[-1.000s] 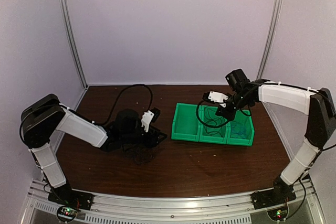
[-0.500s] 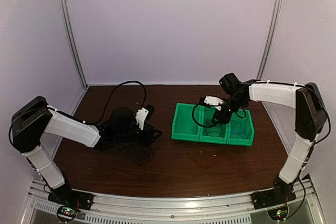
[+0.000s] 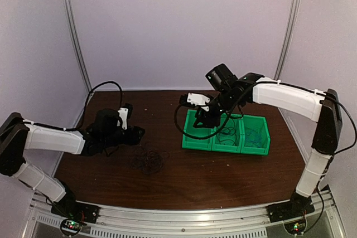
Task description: Untangle the cables
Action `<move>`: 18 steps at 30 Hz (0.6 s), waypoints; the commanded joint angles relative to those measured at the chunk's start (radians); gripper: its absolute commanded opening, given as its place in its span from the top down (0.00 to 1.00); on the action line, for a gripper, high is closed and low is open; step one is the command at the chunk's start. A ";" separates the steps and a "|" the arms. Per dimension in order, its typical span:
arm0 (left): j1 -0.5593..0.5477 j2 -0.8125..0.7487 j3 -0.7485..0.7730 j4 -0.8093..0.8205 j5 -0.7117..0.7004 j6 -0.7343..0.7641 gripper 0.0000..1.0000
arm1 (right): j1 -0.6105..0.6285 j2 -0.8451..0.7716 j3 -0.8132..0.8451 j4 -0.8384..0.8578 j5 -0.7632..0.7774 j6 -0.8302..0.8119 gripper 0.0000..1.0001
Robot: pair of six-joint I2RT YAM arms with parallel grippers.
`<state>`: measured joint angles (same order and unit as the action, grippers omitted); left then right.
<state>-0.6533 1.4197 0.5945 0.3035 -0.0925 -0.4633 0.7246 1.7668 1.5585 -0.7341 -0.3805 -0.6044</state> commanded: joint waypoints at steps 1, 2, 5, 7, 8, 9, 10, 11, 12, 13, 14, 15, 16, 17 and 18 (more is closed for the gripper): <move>0.041 -0.060 -0.051 -0.030 -0.004 -0.086 0.38 | 0.052 0.168 0.140 0.101 -0.097 0.094 0.57; 0.046 -0.070 -0.059 -0.036 -0.004 -0.095 0.39 | 0.068 0.209 0.173 0.105 -0.095 0.092 0.58; 0.055 -0.105 -0.087 -0.045 -0.017 -0.111 0.39 | 0.132 0.313 0.244 0.125 -0.029 0.017 0.57; 0.063 -0.133 -0.105 -0.048 -0.024 -0.118 0.39 | 0.161 0.372 0.297 0.126 0.000 -0.014 0.57; 0.067 -0.149 -0.114 -0.050 -0.025 -0.120 0.39 | 0.171 0.401 0.319 0.127 0.008 -0.021 0.57; 0.072 -0.163 -0.121 -0.052 -0.027 -0.121 0.39 | 0.178 0.427 0.344 0.129 0.012 -0.026 0.56; 0.075 -0.175 -0.129 -0.055 -0.028 -0.121 0.39 | 0.185 0.449 0.361 0.135 0.016 -0.027 0.55; 0.080 -0.187 -0.136 -0.058 -0.030 -0.120 0.39 | 0.192 0.465 0.374 0.149 0.017 -0.030 0.54; 0.084 -0.198 -0.140 -0.062 -0.030 -0.119 0.39 | 0.198 0.478 0.383 0.159 0.015 -0.036 0.54; 0.089 -0.208 -0.145 -0.063 -0.029 -0.120 0.39 | 0.205 0.487 0.386 0.173 0.016 -0.041 0.53; 0.095 -0.217 -0.150 -0.069 -0.030 -0.119 0.39 | 0.211 0.495 0.388 0.186 0.020 -0.041 0.53; 0.099 -0.224 -0.153 -0.072 -0.029 -0.120 0.38 | 0.216 0.503 0.391 0.197 0.027 -0.041 0.53; 0.102 -0.230 -0.155 -0.075 -0.027 -0.119 0.38 | 0.222 0.513 0.399 0.201 0.033 -0.042 0.53; 0.105 -0.235 -0.157 -0.078 -0.028 -0.118 0.38 | 0.226 0.524 0.410 0.201 0.039 -0.044 0.53; 0.107 -0.241 -0.158 -0.079 -0.029 -0.117 0.38 | 0.229 0.537 0.421 0.197 0.043 -0.044 0.53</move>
<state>-0.5613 1.2068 0.4500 0.2218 -0.1108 -0.5716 0.9459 2.2799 1.9182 -0.5827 -0.3771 -0.6308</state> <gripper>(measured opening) 0.617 0.471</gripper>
